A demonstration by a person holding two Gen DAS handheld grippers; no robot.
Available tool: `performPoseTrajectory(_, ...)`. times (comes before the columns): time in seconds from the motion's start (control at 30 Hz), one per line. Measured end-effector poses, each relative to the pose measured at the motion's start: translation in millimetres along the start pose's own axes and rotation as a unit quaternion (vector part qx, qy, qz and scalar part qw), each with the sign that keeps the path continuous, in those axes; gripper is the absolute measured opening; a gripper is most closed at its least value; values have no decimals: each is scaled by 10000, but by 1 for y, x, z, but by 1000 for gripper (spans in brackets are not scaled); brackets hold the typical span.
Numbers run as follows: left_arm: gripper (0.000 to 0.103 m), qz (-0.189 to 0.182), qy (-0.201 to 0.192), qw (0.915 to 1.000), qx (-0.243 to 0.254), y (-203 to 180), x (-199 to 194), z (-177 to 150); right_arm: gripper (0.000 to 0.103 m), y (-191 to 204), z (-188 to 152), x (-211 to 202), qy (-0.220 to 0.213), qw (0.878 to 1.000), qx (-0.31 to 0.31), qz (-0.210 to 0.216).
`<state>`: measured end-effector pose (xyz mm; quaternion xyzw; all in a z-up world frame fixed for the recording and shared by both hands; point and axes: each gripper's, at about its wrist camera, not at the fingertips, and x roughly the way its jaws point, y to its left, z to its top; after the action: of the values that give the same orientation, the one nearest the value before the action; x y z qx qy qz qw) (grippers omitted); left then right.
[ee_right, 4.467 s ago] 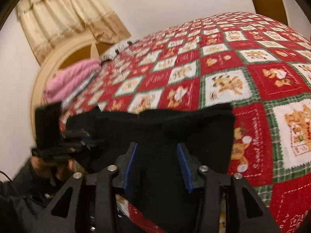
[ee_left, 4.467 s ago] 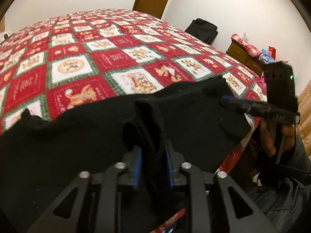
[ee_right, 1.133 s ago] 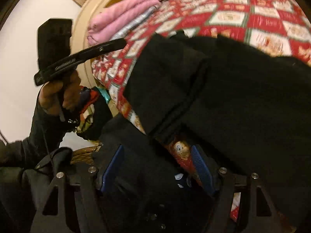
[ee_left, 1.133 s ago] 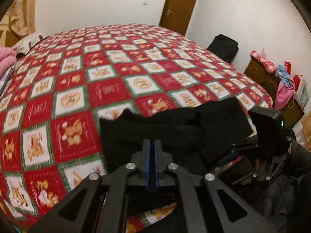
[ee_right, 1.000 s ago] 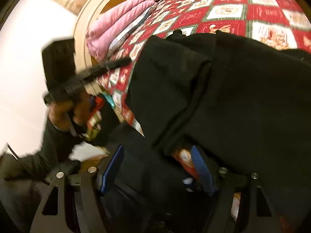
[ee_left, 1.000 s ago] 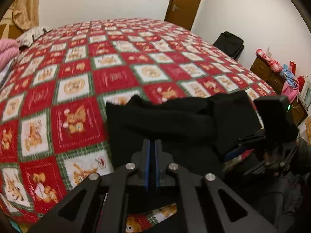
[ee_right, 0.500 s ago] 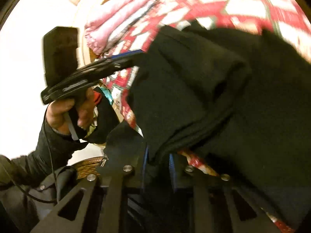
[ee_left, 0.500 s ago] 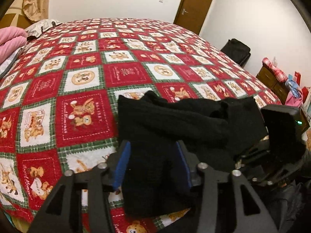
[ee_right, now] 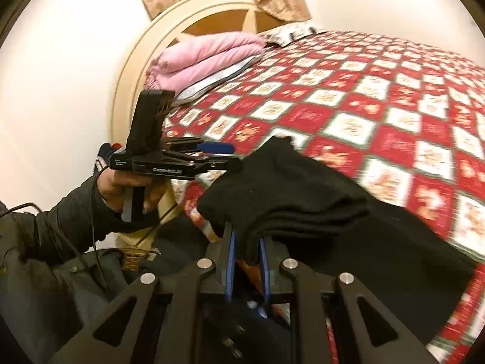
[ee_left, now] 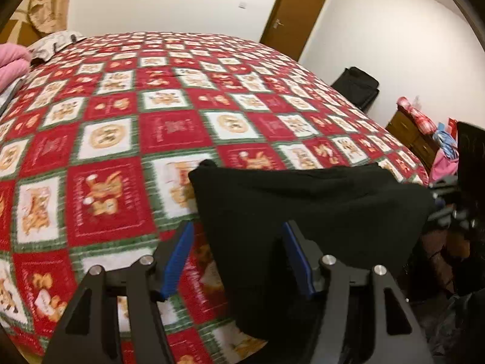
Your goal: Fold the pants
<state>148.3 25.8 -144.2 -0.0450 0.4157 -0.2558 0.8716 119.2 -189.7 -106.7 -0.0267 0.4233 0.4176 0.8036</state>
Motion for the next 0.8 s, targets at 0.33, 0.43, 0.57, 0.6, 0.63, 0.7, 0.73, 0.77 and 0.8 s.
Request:
performPoseTrajectory(0.33,63,-186,268,9983,488,-41,27,10,14,-88,-66,-40,331,9920,748,-963)
performPoseTrajectory(0.43,63,-215,361,9972,621,-50,31,9,14,-104,-84,-43,358,9894,993,-996)
performPoseTrajectory(0.57,63,-216,449,9967,635,-54,38,9,14,-109,-93,-50,351,9867,1047,-1194)
performPoseTrajectory(0.6,63,-218,450,9968,621,-54,39,9,14,-112,-95,-50,386,9851,1078,-1284)
performPoseTrajectory(0.63,63,-229,447,9969,601,-55,40,9,14,-114,-97,-49,413,9840,1122,-1318)
performPoseTrajectory(0.7,63,-275,458,9968,593,-58,40,9,14,-120,-103,-44,543,9821,1185,-1359)
performPoseTrajectory(0.73,63,-273,464,9967,607,-59,41,9,15,-123,-105,-41,575,9809,1223,-1402)
performPoseTrajectory(0.77,63,-269,477,9965,638,-61,42,8,15,-125,-108,-39,613,9802,1269,-1392)
performPoseTrajectory(0.8,63,-269,484,9964,648,-62,42,8,15,-125,-109,-37,643,9805,1286,-1343)
